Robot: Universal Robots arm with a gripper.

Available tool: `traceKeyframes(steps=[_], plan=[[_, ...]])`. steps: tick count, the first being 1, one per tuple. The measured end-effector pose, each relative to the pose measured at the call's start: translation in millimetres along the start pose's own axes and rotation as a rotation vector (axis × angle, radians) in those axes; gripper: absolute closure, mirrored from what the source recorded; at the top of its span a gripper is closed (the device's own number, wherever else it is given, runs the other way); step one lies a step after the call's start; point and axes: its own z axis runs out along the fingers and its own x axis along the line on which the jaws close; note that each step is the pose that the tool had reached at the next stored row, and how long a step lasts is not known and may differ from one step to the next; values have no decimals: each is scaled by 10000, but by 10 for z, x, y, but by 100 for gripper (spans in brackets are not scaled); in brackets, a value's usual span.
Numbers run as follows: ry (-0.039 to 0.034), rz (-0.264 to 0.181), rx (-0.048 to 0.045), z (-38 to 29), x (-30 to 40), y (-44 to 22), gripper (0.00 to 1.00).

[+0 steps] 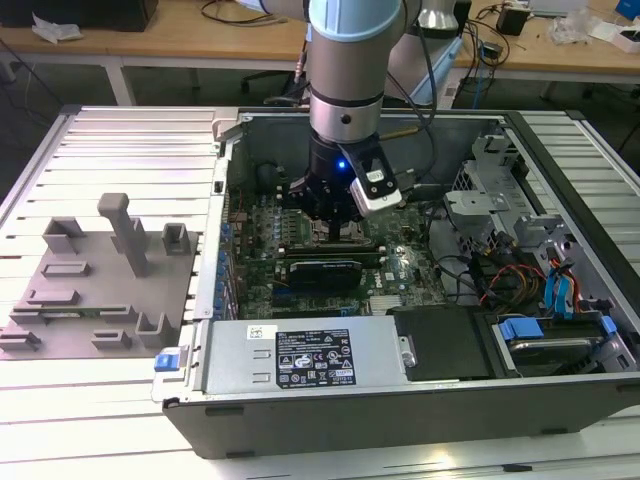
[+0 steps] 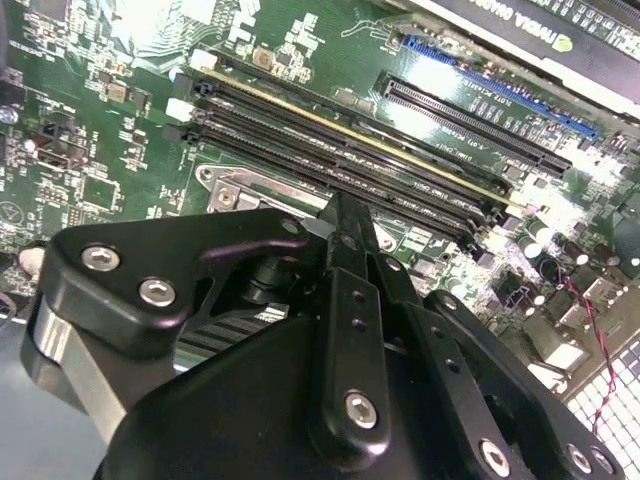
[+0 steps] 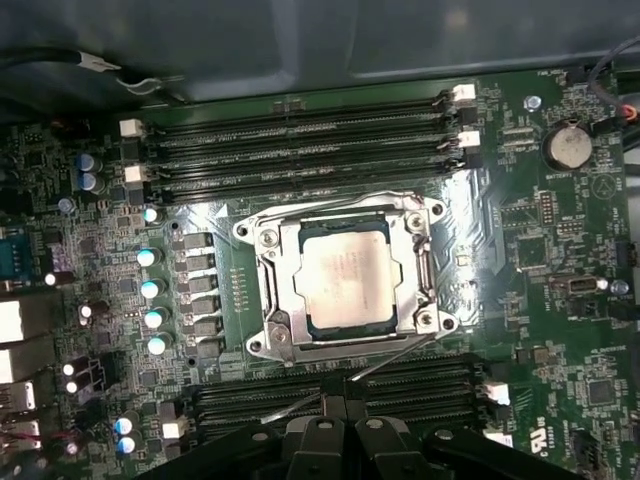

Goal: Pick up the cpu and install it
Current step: 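Install the second cpu locking lever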

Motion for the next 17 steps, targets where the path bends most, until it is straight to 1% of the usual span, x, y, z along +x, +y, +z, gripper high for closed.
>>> traceKeyframes(steps=[6, 9, 13, 15, 17], plan=[[0, -3, -1, 46, 21, -1, 89], [-1, -4, -1, 74, 43, -3, 89], [0, -4, 0, 105, 88, -8, 89], [-4, -5, -1, 135, 128, -11, 89], [-10, -4, -1, 146, 153, -15, 89]])
